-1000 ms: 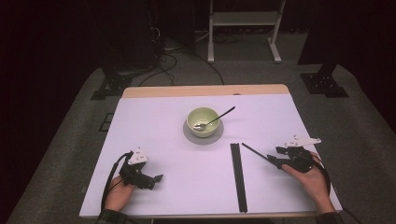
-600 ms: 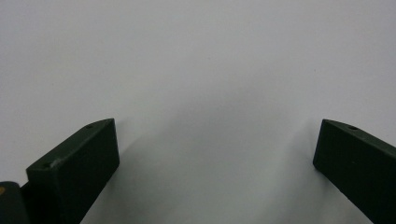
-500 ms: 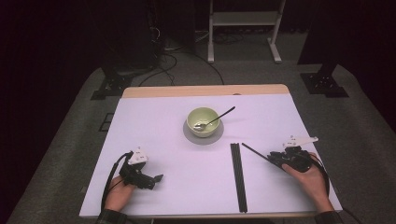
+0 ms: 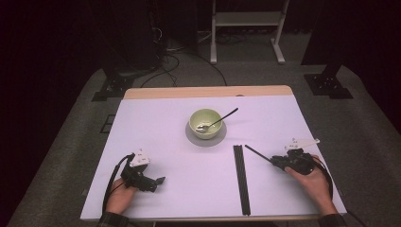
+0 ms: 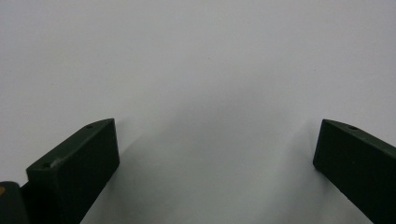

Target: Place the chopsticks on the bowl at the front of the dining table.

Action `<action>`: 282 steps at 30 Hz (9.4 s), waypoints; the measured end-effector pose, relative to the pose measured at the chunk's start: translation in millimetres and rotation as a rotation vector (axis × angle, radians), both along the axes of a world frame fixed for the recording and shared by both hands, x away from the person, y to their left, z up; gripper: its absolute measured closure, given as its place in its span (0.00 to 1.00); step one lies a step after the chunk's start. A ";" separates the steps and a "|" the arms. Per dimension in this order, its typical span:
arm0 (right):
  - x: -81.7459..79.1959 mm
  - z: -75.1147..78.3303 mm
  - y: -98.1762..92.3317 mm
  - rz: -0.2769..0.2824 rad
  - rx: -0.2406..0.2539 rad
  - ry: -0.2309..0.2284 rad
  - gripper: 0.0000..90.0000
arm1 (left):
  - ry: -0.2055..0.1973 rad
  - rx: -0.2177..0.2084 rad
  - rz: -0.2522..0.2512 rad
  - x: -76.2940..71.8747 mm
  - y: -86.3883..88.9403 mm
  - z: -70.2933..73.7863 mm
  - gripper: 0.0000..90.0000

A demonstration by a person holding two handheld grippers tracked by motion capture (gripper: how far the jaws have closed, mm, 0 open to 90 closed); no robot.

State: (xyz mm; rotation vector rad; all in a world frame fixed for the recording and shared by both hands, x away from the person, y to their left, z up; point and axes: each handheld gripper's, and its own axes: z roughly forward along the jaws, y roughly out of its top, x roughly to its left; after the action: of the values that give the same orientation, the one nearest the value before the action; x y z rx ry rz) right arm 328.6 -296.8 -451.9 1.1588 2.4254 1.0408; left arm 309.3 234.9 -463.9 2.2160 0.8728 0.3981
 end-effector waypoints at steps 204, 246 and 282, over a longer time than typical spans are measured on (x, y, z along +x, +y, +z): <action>119.4 73.1 201.4 0.126 0.147 -0.065 0.95 | 0.003 0.002 -0.001 0.0 0.2 0.3 0.00; 135.9 62.4 226.3 0.120 0.126 -0.048 0.74 | 0.003 0.001 0.000 -0.1 0.1 0.2 0.00; 76.3 70.4 117.3 0.014 0.140 -0.092 0.46 | 0.001 0.001 0.000 0.0 0.1 0.0 0.00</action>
State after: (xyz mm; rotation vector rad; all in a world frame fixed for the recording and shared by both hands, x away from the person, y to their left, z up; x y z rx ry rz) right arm 405.0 -179.5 -381.6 1.1113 2.3254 1.2569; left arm 309.2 235.0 -463.9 2.2170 0.8735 0.3974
